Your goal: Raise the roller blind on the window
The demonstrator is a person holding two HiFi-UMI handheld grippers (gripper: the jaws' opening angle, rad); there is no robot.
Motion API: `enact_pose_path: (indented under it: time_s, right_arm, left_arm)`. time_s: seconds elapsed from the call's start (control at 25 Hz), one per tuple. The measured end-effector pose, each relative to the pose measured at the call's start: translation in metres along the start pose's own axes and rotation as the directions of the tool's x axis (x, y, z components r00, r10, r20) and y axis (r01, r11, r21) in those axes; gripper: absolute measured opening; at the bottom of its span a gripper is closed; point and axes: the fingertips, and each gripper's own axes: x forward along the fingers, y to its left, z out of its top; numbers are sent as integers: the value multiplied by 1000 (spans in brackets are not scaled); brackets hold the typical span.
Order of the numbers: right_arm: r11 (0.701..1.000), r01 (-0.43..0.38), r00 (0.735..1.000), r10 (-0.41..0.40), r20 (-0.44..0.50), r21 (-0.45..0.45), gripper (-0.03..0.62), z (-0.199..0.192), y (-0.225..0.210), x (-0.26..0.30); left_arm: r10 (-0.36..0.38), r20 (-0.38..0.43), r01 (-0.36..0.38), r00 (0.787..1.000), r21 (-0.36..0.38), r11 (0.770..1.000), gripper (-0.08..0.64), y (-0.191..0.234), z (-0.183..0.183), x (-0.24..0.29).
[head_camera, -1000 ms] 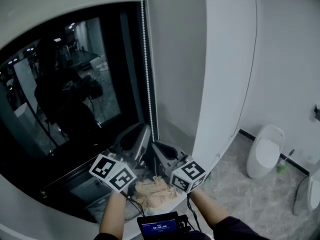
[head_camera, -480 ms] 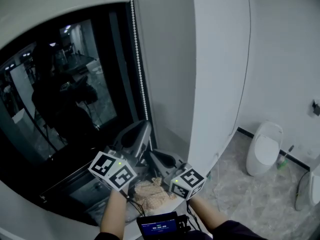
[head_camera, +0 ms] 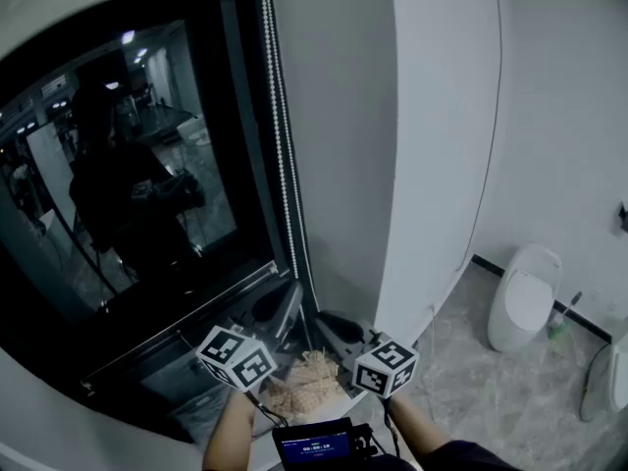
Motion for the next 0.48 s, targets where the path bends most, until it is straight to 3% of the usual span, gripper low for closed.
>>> enact_pose_path:
  time_s: [0.12,0.32,0.48]
  right_arm:
    - [1000,-5,995,5,101,-8,43,57,-5,5]
    - [987,-55,965,91,247,-150,43,168,21,30]
    - [974,-63,944,128,303,-215,43,214,38,51]
  left_arm:
    - [25,-67,-24,997,27,999,8,5,-30,-7]
    - [44,-199,-44,979,5,999,8,5,-95,-17]
    - [38,-240,-45,970,-24,999,8,-1,-122,-25]
